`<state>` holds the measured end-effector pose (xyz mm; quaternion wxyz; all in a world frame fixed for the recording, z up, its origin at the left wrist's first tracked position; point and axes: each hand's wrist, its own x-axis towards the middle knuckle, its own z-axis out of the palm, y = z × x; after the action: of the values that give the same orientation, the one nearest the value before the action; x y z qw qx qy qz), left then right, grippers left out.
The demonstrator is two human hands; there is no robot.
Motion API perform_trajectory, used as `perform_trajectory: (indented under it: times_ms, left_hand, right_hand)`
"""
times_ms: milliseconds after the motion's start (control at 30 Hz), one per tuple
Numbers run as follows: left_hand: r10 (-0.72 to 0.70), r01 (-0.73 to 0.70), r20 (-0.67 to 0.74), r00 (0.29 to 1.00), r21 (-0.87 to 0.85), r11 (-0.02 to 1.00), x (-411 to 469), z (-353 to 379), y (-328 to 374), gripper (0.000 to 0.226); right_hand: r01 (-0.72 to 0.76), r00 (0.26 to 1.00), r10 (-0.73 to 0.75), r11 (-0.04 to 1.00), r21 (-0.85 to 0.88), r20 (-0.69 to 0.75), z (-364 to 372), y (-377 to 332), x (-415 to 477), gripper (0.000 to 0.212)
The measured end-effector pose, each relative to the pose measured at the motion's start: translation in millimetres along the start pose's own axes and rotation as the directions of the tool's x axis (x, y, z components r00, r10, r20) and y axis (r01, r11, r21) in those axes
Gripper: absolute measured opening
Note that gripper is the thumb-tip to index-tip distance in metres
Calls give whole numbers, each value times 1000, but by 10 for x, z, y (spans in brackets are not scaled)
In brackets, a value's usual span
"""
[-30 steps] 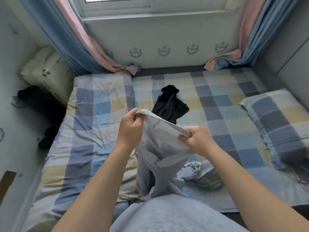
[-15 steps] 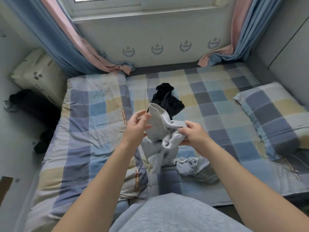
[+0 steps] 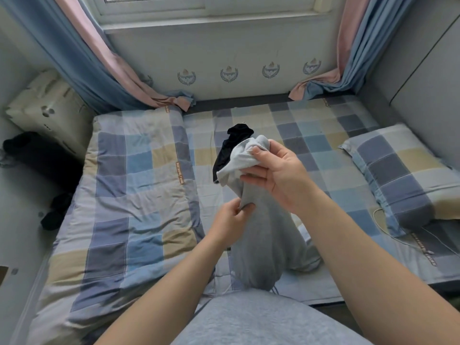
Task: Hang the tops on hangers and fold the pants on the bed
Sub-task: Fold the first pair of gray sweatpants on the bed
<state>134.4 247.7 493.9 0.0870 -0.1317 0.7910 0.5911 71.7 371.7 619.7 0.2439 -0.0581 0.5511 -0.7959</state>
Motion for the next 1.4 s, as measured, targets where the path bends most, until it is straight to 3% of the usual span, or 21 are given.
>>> perform_trajectory:
  times_ms: [67, 167, 300, 400, 467, 533, 600, 700, 767, 900, 1100, 1267, 1367, 1400]
  left_hand:
    - [17, -19, -25, 1000, -66, 998, -8, 16, 49, 21]
    - [-3, -17, -101, 995, -201, 979, -18, 0, 154, 33]
    - [-24, -35, -153, 988, -370, 928, -28, -105, 284, 22]
    - [-46, -28, -155, 987, -440, 898, -40, -124, 427, 20]
    - [-42, -31, -158, 986, -430, 902, -49, -108, 491, 19]
    - [-44, -33, -170, 985, -426, 904, -60, -123, 523, 22]
    - [-45, -47, -196, 980, -442, 896, -59, -191, 508, 26]
    - [-21, -92, -265, 964, -408, 908, -27, -326, 425, 22]
    - [-14, -65, -235, 972, -327, 943, 4, -376, 337, 20]
    - [-59, 52, -20, 998, -255, 966, -30, -344, 144, 55]
    - [46, 2, 208, 977, -226, 974, -157, -214, -69, 55]
    - [148, -112, 148, 978, -229, 967, -106, -179, 41, 22]
    - [96, -71, 73, 993, -293, 953, -92, -219, 155, 14]
    - [60, -42, 46, 997, -321, 946, -88, -234, 187, 15]
  right_hand:
    - [-4, 1000, 4, 999, -45, -8, -108, 35, -10, 16]
    - [-75, 997, 79, 970, -229, 6, -353, 169, -67, 32]
    - [-206, 961, 276, 792, -574, 36, -703, 628, -217, 67]
    - [-280, 928, 371, 755, -593, 34, -812, 1101, -305, 81]
    - [-276, 934, 356, 760, -588, 21, -808, 1344, -325, 61]
    - [-266, 951, 306, 747, -609, -40, -809, 1445, -316, 18]
    - [-252, 963, 255, 724, -643, -91, -853, 1436, -275, 21]
    - [-259, 966, 203, 753, -605, -161, -848, 1298, -214, 25]
    - [-257, 960, 152, 806, -533, -234, -789, 1154, -167, 26]
    - [-163, 960, 48, 896, -414, -276, -642, 847, -51, 28]
    - [-119, 950, 90, 990, -79, -300, -584, 418, 46, 31]
    - [-73, 928, 100, 994, 86, -358, -682, 295, 104, 24]
    - [-116, 913, 107, 993, 0, -393, -715, 348, 61, 16]
    - [-165, 923, 116, 981, -105, -367, -732, 382, 30, 24]
